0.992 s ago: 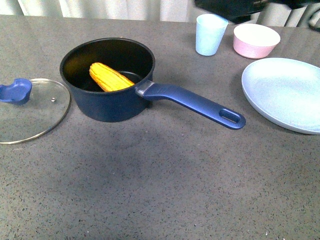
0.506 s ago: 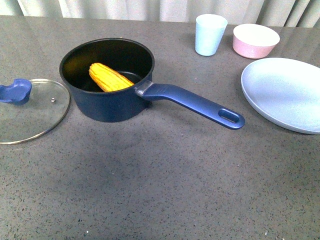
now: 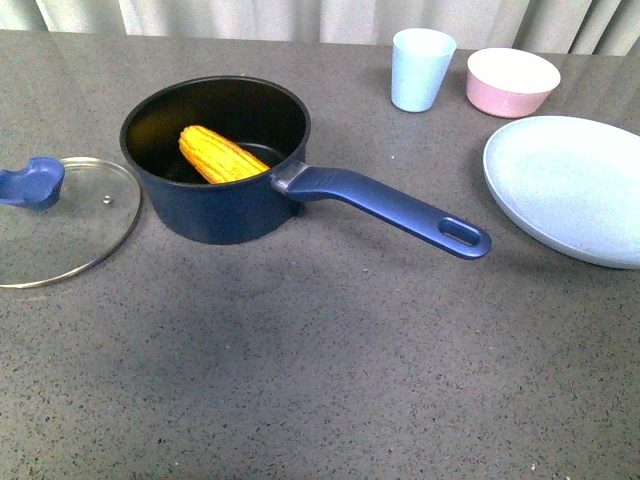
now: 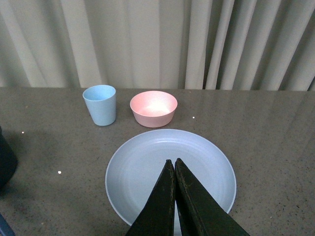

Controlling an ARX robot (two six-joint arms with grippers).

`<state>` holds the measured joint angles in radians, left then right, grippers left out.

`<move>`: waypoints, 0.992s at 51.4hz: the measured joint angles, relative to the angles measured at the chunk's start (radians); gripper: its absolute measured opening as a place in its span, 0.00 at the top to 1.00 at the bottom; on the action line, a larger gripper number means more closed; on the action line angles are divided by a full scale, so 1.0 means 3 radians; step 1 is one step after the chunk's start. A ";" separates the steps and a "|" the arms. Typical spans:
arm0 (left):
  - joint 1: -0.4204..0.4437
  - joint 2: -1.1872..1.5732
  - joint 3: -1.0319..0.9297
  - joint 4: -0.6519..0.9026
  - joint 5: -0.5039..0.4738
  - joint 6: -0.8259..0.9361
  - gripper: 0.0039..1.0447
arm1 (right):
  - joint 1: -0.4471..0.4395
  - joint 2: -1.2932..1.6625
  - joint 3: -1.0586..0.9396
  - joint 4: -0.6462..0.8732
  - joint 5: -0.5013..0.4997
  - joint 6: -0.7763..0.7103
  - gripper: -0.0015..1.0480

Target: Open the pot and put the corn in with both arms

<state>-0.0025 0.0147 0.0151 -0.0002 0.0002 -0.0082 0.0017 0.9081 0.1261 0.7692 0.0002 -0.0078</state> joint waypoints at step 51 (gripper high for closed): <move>0.0000 0.0000 0.0000 0.0000 0.0000 0.0001 0.08 | -0.0001 -0.1919 -0.0345 -0.1455 -0.0001 0.0001 0.98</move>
<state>-0.0025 0.0147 0.0151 -0.0002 0.0002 -0.0078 0.0013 0.3325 0.0227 0.3328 -0.0002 -0.0074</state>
